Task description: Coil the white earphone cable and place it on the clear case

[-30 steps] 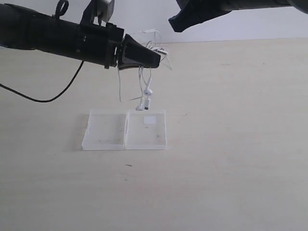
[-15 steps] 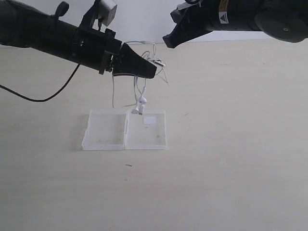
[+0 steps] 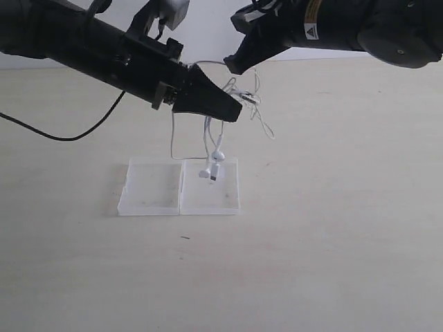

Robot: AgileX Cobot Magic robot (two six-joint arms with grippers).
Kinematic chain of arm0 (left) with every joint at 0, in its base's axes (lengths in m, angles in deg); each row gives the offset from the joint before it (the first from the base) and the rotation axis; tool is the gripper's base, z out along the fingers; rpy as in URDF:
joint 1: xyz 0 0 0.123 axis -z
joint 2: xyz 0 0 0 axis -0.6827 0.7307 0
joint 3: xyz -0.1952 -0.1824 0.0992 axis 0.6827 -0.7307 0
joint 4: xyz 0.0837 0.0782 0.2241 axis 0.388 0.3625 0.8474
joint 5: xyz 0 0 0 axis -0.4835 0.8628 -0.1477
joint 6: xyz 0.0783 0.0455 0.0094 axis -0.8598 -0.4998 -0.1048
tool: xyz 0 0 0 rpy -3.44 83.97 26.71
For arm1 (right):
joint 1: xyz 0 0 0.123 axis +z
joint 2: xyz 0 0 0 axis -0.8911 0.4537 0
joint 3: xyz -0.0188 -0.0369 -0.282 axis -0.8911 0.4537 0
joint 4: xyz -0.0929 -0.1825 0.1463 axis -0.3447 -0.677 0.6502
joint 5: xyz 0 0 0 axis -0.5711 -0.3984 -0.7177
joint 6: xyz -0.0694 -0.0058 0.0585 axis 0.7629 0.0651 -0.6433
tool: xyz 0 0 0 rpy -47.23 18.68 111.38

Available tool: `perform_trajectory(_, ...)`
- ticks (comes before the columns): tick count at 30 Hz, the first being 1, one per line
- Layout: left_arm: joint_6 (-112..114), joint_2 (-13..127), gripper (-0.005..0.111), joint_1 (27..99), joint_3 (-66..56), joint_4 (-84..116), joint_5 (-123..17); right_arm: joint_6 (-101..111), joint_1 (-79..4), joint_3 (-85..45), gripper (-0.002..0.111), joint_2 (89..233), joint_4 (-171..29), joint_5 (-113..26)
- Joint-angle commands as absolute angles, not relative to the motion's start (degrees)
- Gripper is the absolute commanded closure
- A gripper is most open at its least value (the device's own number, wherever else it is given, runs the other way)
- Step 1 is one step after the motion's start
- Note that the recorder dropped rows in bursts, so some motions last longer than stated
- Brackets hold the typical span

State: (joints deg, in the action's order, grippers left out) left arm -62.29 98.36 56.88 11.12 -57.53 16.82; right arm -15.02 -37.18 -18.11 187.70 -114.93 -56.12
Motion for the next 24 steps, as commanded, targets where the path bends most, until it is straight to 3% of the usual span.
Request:
perform_trajectory(1,-62.0,97.8,0.107,57.1,11.0,-57.0,17.1,-13.8,-37.5,-18.2,0.107,187.7,-121.0,-53.5)
perform_trajectory(13,-62.7,97.8,0.107,57.1,11.0,-54.6,17.1,-15.5,-37.5,-15.3,0.108,188.8,-138.4,-57.9)
perform_trajectory(24,-64.2,97.8,0.107,56.2,11.0,-54.4,17.1,-40.8,-37.5,-15.4,0.108,188.6,-170.8,-68.6)
